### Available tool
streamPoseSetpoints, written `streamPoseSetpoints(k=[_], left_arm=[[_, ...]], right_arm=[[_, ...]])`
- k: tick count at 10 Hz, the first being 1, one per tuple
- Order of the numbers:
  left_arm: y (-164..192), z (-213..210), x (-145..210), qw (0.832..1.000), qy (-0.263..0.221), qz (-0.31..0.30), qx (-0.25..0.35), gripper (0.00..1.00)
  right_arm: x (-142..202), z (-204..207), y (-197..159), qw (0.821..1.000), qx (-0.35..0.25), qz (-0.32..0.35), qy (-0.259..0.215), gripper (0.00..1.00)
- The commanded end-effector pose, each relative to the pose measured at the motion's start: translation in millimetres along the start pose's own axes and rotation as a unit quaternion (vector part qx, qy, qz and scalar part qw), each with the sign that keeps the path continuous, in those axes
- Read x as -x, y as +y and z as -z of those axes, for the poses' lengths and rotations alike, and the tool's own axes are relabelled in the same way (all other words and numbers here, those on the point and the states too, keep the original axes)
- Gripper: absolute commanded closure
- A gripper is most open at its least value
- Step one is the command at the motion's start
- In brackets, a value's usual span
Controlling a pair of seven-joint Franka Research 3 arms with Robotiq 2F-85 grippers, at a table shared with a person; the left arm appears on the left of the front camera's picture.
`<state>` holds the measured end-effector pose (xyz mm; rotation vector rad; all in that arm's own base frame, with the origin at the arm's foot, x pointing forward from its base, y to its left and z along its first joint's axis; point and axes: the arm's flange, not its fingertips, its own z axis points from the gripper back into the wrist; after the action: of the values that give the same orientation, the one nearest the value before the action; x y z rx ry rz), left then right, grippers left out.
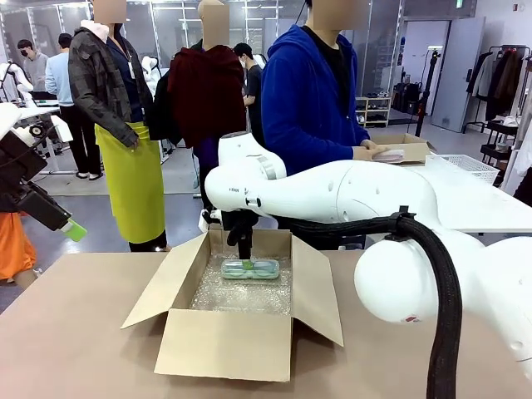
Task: Pack the glasses set securely to prepare it for shipping.
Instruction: Put the Glasses case from the right side of the table into the Package Box.
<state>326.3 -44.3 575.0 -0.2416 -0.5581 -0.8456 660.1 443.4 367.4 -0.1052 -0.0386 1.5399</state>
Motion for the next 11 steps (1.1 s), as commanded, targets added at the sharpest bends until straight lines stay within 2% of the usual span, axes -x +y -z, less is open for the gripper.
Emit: streamPoseSetpoints(k=[1, 3, 4, 6, 8, 10, 11], left_arm=[[1.2, -2.6, 0.2, 1.0, -0.004, 0.005, 0.004, 0.0], [1.2, -2.6, 0.2, 1.0, -0.004, 0.005, 0.004, 0.0], [1.2, -2.6, 0.2, 1.0, -0.004, 0.005, 0.004, 0.0], [1.2, -2.6, 0.2, 1.0, -0.004, 0.005, 0.004, 0.0], [1.2, -2.6, 0.2, 1.0, -0.004, 0.005, 0.004, 0.0], [1.2, -2.6, 0.2, 1.0, -0.004, 0.005, 0.004, 0.0], [1.2, -2.6, 0.2, 1.0, -0.004, 0.005, 0.004, 0.0]], right_arm=[[21.9, -51.7, 29.1, 0.999, 0.021, 0.016, -0.022, 0.0], [69.3, -91.3, 53.2, 0.995, 0.038, 0.07, -0.053, 0.0], [82.7, -97.4, 61.9, 0.993, 0.043, 0.09, -0.063, 0.0], [126.6, -111.0, 84.3, 0.981, 0.047, 0.148, -0.113, 0.0], [165.6, -113.2, 107.0, 0.967, 0.058, 0.215, -0.121, 0.0], [218.4, -104.7, 147.5, 0.929, 0.04, 0.336, -0.148, 0.0], [241.1, -104.5, 173.2, 0.902, 0.04, 0.397, -0.165, 0.0]])
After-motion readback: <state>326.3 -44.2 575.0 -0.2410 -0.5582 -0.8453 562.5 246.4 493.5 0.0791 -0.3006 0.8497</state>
